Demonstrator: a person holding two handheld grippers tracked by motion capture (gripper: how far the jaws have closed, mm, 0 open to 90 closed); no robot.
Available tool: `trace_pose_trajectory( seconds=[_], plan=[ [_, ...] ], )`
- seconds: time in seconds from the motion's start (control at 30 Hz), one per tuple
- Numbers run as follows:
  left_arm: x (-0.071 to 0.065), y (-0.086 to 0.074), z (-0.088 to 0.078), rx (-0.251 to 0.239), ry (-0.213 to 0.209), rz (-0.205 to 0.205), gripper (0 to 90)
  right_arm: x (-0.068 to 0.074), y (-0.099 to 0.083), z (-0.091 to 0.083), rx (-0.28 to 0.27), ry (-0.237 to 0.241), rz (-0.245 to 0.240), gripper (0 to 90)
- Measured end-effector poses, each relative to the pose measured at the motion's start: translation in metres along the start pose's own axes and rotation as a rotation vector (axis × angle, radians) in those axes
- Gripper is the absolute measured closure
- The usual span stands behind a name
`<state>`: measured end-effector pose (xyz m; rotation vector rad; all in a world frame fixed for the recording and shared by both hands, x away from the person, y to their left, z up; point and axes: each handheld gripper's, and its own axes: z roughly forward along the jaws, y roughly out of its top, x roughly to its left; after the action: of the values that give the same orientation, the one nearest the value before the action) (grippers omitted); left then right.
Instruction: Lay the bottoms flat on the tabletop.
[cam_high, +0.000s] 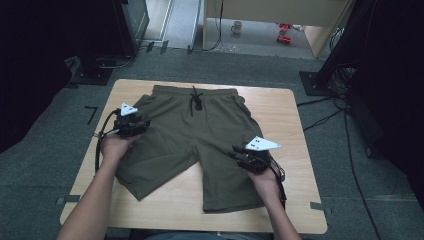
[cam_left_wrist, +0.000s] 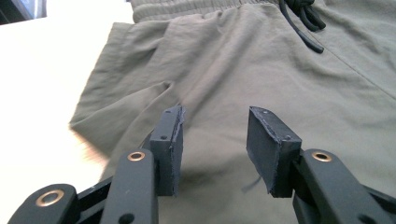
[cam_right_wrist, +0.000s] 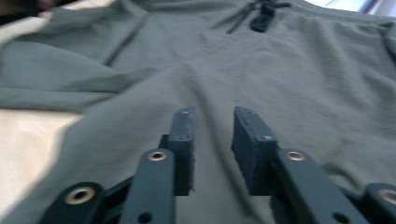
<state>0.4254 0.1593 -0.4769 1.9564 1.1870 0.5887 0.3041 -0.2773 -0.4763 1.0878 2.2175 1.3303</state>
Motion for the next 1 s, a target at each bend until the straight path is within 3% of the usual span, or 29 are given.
trace_pose_trajectory(
  seconds=[0.1,0.13,0.3,0.43,0.67,0.77,0.83,0.93,1.0],
  plan=[
    [0.006,-0.005,-0.004,0.008,0.014,-0.015,54.4,-0.009,0.000,0.009,0.018,-0.024,-0.017,63.4],
    [0.012,-0.011,-0.009,0.015,0.027,-0.030,54.3,-0.018,0.001,0.017,0.027,-0.039,-0.006,62.6],
    [0.024,-0.024,-0.024,0.029,0.057,-0.028,53.6,-0.035,0.009,0.032,0.028,-0.039,0.054,62.6],
    [0.036,-0.039,-0.034,0.033,0.081,-0.033,50.9,-0.042,0.013,0.047,0.028,-0.042,0.059,57.2],
    [0.054,-0.061,-0.026,0.093,0.108,-0.056,50.7,-0.052,0.011,0.074,0.099,-0.070,0.017,55.8],
    [0.057,-0.065,-0.025,0.066,0.092,-0.086,51.7,-0.057,0.011,0.083,0.148,-0.069,0.010,55.9],
    [0.057,-0.066,-0.026,0.069,0.104,-0.092,58.4,-0.060,0.011,0.088,0.185,-0.083,0.014,55.0],
    [0.055,-0.066,-0.028,0.077,0.107,-0.093,74.0,-0.065,0.008,0.090,0.158,-0.109,0.006,52.4],
    [0.053,-0.064,-0.034,0.131,0.100,-0.113,83.9,-0.066,0.008,0.089,0.154,-0.119,0.011,52.7]
  ],
)
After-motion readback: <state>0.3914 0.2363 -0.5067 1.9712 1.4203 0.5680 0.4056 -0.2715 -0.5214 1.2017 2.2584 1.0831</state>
